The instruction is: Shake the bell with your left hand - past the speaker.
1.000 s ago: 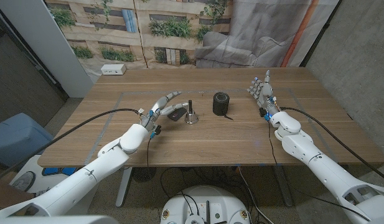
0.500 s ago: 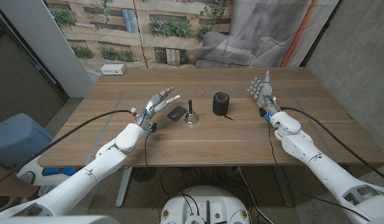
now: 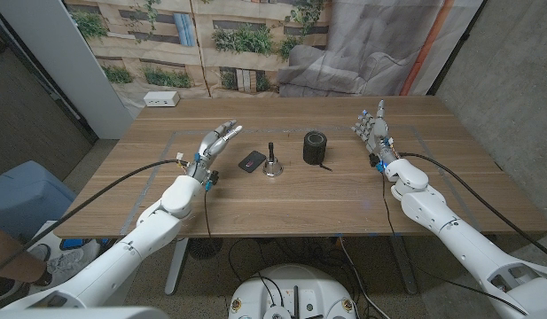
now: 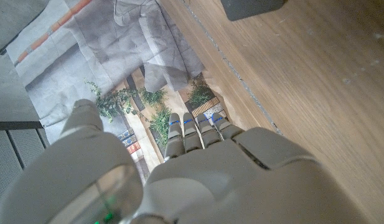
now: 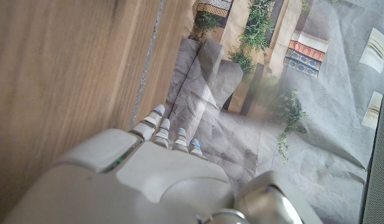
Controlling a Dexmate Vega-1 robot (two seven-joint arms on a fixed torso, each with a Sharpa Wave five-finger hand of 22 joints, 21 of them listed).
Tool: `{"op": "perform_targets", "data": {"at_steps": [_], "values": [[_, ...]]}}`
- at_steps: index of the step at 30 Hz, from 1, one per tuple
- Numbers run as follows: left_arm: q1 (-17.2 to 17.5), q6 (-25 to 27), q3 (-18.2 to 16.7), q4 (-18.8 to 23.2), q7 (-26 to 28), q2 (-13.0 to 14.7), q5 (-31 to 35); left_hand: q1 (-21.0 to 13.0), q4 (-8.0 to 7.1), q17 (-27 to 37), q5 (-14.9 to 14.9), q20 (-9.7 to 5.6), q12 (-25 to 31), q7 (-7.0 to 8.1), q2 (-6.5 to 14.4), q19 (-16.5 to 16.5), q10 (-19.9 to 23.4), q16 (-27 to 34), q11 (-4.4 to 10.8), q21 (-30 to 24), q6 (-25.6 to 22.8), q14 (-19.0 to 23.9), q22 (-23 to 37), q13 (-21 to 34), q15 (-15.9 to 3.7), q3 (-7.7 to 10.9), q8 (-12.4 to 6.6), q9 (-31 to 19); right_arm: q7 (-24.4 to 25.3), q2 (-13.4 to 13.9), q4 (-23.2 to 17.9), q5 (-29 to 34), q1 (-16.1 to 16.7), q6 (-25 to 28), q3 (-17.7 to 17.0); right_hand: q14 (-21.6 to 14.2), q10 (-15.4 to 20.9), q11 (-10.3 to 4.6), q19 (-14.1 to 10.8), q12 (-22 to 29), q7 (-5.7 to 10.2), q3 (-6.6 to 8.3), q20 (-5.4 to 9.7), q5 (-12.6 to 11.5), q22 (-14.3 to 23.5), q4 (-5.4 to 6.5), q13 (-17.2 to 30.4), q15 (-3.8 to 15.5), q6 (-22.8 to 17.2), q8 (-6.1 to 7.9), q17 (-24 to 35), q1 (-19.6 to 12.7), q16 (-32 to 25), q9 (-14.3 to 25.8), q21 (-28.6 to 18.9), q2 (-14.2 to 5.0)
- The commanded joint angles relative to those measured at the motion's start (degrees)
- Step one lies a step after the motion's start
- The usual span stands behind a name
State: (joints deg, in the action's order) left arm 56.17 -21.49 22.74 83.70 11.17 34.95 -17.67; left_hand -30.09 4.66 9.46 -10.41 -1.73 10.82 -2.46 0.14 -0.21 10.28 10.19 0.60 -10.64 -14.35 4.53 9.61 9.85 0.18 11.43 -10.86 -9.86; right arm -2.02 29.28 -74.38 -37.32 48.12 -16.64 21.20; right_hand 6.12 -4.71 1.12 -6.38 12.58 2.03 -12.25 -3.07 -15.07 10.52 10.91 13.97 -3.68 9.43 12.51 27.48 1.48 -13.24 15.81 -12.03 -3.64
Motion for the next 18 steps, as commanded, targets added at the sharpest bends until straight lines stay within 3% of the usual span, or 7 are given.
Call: {"op": "perform_targets", "data": {"at_steps": [1,10,13,18], "values": [[1.7,2.7,-3.2,2.2,1.7,-0.5,-5.3,-0.1,-0.01,0.1,-0.3,-0.53,0.2,0.04,0.7,0.5,0.7,0.2,-0.08,-0.2,-0.7,0.7,0.0,0.2,-0.03,0.51,-0.54,-0.2,0.0,0.0,0.0,0.0,0.0,0.0,0.0,0.3,-0.3,0.25,-0.3,0.2,-0.06,-0.35,-0.07,-0.2,0.2,-0.07,0.3,-0.01,0.5,0.3,0.2,-0.2,-0.2,0.2,-0.3,-5.56],[3.4,4.5,-4.7,3.4,3.2,-1.7,-9.1,0.3,-0.19,0.1,-0.4,-0.54,0.1,0.14,1.6,0.7,0.6,0.2,-0.13,-0.2,-0.9,0.7,0.0,0.2,-0.08,0.78,-0.43,-0.2,0.1,0.0,-0.2,0.0,0.1,0.0,0.0,0.3,-0.3,0.19,-0.3,0.2,-0.08,-0.35,-0.09,-0.2,0.2,-0.07,0.3,-0.02,0.5,0.31,0.2,-0.2,-0.2,0.2,-0.3,-5.57],[3.2,4.6,-5.0,2.8,2.4,-2.4,-11.1,1.8,-1.1,0.3,-0.5,-0.58,-0.1,0.21,2.9,0.7,0.1,0.0,-0.26,-0.2,-0.6,0.3,0.1,0.2,0.02,0.82,-0.16,-0.2,0.1,0.0,-0.1,0.0,0.1,0.0,0.0,0.3,-0.3,0.22,-0.3,0.2,-0.1,-0.35,-0.07,-0.2,0.2,-0.06,0.3,0.0,0.5,0.31,0.2,-0.2,-0.2,0.2,-0.3,-5.57],[2.0,4.2,-4.8,1.1,2.1,-3.6,-11.8,2.4,-1.35,0.3,-0.5,-0.58,-0.2,0.28,3.2,0.6,-0.3,0.0,-0.45,-0.1,-0.2,0.1,0.1,0.2,0.05,0.81,0.06,-0.2,0.0,0.0,-0.1,0.0,0.0,0.0,0.0,0.3,-0.2,0.29,-0.3,0.3,-0.09,-0.35,-0.02,-0.2,0.2,-0.07,0.3,0.01,0.5,0.32,0.2,-0.2,-0.2,0.2,-0.3,-5.57]]}}
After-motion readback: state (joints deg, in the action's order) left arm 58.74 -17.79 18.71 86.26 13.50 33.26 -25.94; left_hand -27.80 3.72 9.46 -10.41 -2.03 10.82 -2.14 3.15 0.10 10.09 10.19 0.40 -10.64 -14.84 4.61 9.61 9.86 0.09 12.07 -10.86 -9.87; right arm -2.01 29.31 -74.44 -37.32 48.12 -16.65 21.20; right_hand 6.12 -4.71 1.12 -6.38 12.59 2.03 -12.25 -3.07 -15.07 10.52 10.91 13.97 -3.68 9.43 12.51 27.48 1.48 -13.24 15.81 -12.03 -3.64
